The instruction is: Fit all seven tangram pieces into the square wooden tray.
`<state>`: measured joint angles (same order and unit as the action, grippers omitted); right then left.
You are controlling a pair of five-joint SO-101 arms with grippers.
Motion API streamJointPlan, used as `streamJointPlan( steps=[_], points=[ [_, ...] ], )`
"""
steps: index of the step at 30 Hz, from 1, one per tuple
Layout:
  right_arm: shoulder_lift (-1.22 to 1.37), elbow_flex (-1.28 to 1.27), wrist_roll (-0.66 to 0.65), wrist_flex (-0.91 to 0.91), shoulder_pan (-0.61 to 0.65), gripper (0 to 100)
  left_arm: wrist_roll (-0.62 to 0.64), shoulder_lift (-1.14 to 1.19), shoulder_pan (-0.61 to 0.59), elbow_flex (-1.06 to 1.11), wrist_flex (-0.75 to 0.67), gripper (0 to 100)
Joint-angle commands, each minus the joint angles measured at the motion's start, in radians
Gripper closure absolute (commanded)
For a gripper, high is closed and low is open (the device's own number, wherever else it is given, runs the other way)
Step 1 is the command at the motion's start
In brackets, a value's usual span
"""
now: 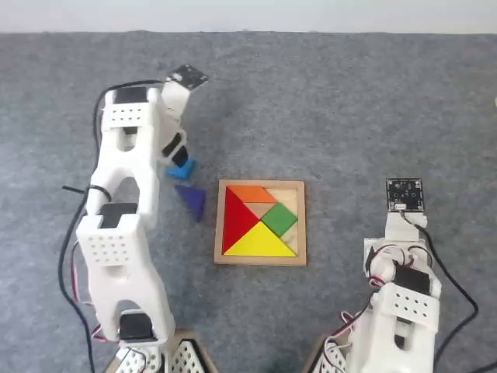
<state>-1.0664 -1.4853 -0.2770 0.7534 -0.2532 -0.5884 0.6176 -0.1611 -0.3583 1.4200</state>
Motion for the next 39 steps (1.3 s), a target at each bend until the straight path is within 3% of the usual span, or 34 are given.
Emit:
streamJointPlan(
  steps=[1, 14, 20, 23, 32, 35, 39],
  points=[
    [-0.025, 0.044, 0.008, -0.019, -0.007, 95.0, 0.020, -0.009, 0.040, -0.039, -0.002, 81],
    [-0.025, 0.046, 0.008, -0.021, -0.007, 95.0, -0.117, 0.137, 0.015, -0.033, 0.034, 82],
    [-0.025, 0.046, 0.008, -0.021, -0.007, 95.0, -0.110, 0.130, 0.035, 0.018, 0.051, 99],
    [-0.025, 0.046, 0.008, -0.021, -0.007, 95.0, -0.109, 0.127, 0.043, 0.015, 0.068, 99],
    [-0.025, 0.044, 0.008, -0.021, -0.007, 95.0, -0.107, -0.072, 0.034, 0.010, 0.209, 99],
    [-0.025, 0.043, 0.008, -0.021, -0.008, 95.0, -0.064, -0.180, -0.034, 0.010, 0.218, 97],
    [-0.025, 0.043, 0.008, -0.019, -0.008, 95.0, 0.068, -0.278, -0.244, 0.022, 0.218, 90]
  ],
)
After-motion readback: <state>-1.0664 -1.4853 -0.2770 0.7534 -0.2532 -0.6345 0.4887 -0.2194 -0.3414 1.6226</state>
